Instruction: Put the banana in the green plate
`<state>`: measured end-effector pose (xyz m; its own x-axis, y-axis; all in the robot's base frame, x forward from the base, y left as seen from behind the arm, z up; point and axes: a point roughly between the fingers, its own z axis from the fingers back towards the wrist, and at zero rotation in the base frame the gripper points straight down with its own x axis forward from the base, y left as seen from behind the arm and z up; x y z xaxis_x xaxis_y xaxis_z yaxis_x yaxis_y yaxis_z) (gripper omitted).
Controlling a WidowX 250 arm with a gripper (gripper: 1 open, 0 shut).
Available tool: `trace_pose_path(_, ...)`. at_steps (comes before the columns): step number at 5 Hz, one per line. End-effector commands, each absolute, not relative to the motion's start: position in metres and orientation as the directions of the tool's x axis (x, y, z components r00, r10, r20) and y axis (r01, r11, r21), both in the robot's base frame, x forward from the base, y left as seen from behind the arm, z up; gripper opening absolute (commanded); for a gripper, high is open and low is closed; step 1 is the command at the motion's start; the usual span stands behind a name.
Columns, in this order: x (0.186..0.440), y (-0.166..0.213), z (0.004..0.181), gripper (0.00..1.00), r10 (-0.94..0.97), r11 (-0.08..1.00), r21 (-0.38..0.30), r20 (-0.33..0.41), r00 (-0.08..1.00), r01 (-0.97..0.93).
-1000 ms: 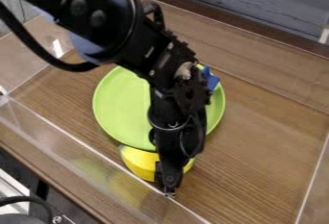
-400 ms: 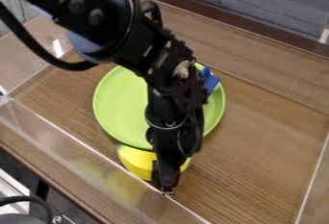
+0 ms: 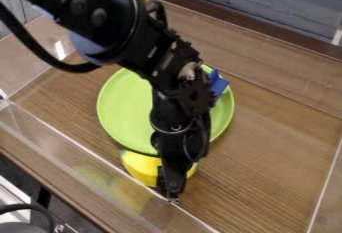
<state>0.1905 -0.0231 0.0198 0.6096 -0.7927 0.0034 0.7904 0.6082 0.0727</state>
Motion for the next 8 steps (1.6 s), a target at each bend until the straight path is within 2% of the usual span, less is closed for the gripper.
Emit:
trace_pose_path(1, 0.2013, -0.0204, 0.027, 0.0, -0.784, 0.62, 0.106, 0.034, 0.62, 0.778)
trace_pose_path(8, 0.2038, -0.015, 0.0236, 0.0, -0.764, 0.644, 0.104, 0.035, 0.644, 0.758)
